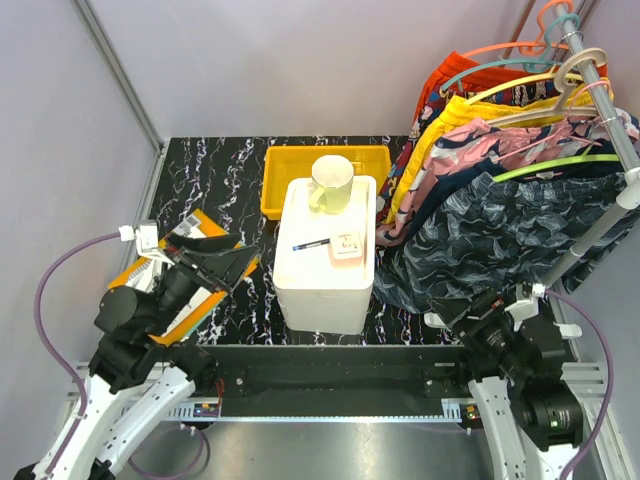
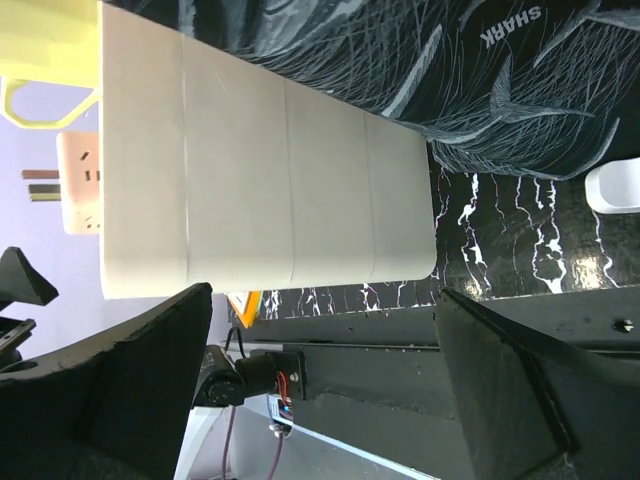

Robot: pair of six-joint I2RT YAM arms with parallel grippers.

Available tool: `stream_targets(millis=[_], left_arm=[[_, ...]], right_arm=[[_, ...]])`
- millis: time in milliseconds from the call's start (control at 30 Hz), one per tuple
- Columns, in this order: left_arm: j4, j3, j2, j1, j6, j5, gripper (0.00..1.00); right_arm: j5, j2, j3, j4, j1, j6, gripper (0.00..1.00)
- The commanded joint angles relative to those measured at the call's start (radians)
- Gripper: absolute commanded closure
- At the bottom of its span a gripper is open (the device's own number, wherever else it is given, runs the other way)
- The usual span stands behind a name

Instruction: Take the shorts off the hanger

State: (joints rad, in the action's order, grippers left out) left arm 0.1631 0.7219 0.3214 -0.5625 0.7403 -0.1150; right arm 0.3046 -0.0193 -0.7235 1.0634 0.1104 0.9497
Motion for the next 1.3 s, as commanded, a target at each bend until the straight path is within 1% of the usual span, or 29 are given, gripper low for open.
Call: stream_targets(millis=[0, 67, 100, 133, 167, 200, 233, 267, 300, 333, 367, 400, 433, 467, 500, 533, 567, 600, 633, 667, 700, 733, 767, 800, 900, 1000, 1067, 1200, 1267], left_arm=[[-0.028, 0.039, 0.007, 0.003, -0.013, -0.052, 0.01], [-0.054, 0.094, 0.059, 0.003, -0.027, -0.115, 0.01], [-0.05, 0.125, 0.133, 0.003, -0.053, -0.144, 0.01], [-0.047, 0.187, 0.174, 0.003, -0.059, -0.173, 0.01], [-0.054, 0.217, 0.215, 0.001, -0.059, -0.231, 0.01], [-0.059, 0.246, 0.299, 0.001, -0.056, -0.262, 0.01], [-0.063, 0.307, 0.341, 0.0, -0.056, -0.308, 0.01], [-0.072, 0.336, 0.381, -0.022, -0.059, -0.322, 0.01], [-0.071, 0.367, 0.456, -0.043, -0.08, -0.327, 0.01], [-0.071, 0.431, 0.493, -0.075, -0.099, -0.304, 0.01], [-0.071, 0.465, 0.528, -0.153, -0.123, -0.283, 0.01], [-0.07, 0.5, 0.601, -0.198, -0.177, -0.26, 0.01], [-0.054, 0.584, 0.643, -0.242, -0.209, -0.212, 0.01], [-0.039, 0.631, 0.688, -0.323, -0.241, -0.192, 0.01], [-0.019, 0.737, 0.779, -0.359, -0.31, -0.175, 0.01], [0.021, 0.789, 0.827, -0.422, -0.346, -0.146, 0.01], [0.042, 0.844, 0.922, -0.445, -0.42, -0.138, 0.01], [0.062, 0.951, 0.971, -0.467, -0.459, -0.14, 0.01], [0.1, 1.003, 1.019, -0.49, -0.499, -0.178, 0.01], [0.119, 1.054, 1.113, -0.494, -0.574, -0.207, 0.01], [0.145, 1.171, 1.161, -0.499, -0.606, -0.231, 0.02], [0.208, 1.233, 1.208, -0.507, -0.636, -0.238, 0.02], [0.228, 1.29, 1.293, -0.508, -0.674, -0.23, 0.02], [0.243, 1.389, 1.333, -0.508, -0.686, -0.218, 0.02], [0.257, 1.526, 1.461, -0.51, -0.732, -0.187, 0.03], [0.256, 1.629, 1.565, -0.508, -0.762, -0.167, 0.05], [0.242, 1.662, 1.617, -0.508, -0.765, -0.175, 0.05], [0.158, 1.668, 1.674, -0.507, -0.762, -0.207, 0.05], [0.139, 1.674, 1.706, -0.505, -0.743, -0.224, 0.08]], right_arm=[[-0.039, -0.022, -0.097, 0.038, -0.003, -0.067, 0.0], [-0.025, -0.042, -0.146, 0.043, -0.005, -0.136, 0.0], [-0.019, -0.066, -0.165, 0.043, -0.003, -0.158, 0.0], [-0.007, -0.079, -0.203, 0.043, -0.003, -0.199, 0.0], [-0.012, -0.088, -0.22, 0.046, -0.005, -0.21, 0.0], [-0.019, -0.115, -0.238, 0.05, -0.005, -0.216, 0.0], [-0.038, -0.131, -0.272, 0.058, -0.003, -0.227, 0.0], [-0.047, -0.148, -0.287, 0.072, -0.005, -0.232, 0.0], [-0.056, -0.181, -0.301, 0.079, -0.003, -0.235, 0.0], [-0.061, -0.195, -0.326, 0.082, -0.002, -0.247, 0.0], [-0.064, -0.22, -0.336, 0.087, -0.005, -0.255, 0.0], [-0.068, -0.229, -0.358, 0.09, -0.003, -0.265, 0.0], [-0.076, -0.237, -0.367, 0.092, -0.003, -0.273, 0.0], [-0.081, -0.246, -0.379, 0.096, -0.003, -0.278, 0.0], [-0.088, -0.248, -0.402, 0.099, -0.003, -0.285, 0.0], [-0.09, -0.249, -0.413, 0.11, -0.005, -0.29, 0.0], [-0.094, -0.255, -0.427, 0.118, -0.005, -0.296, 0.0], [-0.096, -0.257, -0.456, 0.125, -0.003, -0.302, 0.0], [-0.094, -0.26, -0.47, 0.141, -0.003, -0.31, 0.0], [-0.091, -0.26, -0.481, 0.145, -0.005, -0.315, 0.0], [-0.081, -0.258, -0.497, 0.145, -0.003, -0.324, 0.0], [-0.078, -0.254, -0.501, 0.145, -0.003, -0.321, 0.0], [-0.078, -0.237, -0.504, 0.144, -0.005, -0.316, 0.0], [-0.081, -0.226, -0.505, 0.142, -0.005, -0.309, 0.0], [-0.09, -0.202, -0.514, 0.144, -0.005, -0.301, 0.0], [-0.096, -0.205, -0.531, 0.15, -0.003, -0.313, 0.0], [-0.099, -0.205, -0.533, 0.155, -0.003, -0.318, 0.0], [-0.093, -0.199, -0.53, 0.159, -0.003, -0.319, 0.0], [-0.093, -0.196, -0.531, 0.164, -0.005, -0.321, 0.0]])
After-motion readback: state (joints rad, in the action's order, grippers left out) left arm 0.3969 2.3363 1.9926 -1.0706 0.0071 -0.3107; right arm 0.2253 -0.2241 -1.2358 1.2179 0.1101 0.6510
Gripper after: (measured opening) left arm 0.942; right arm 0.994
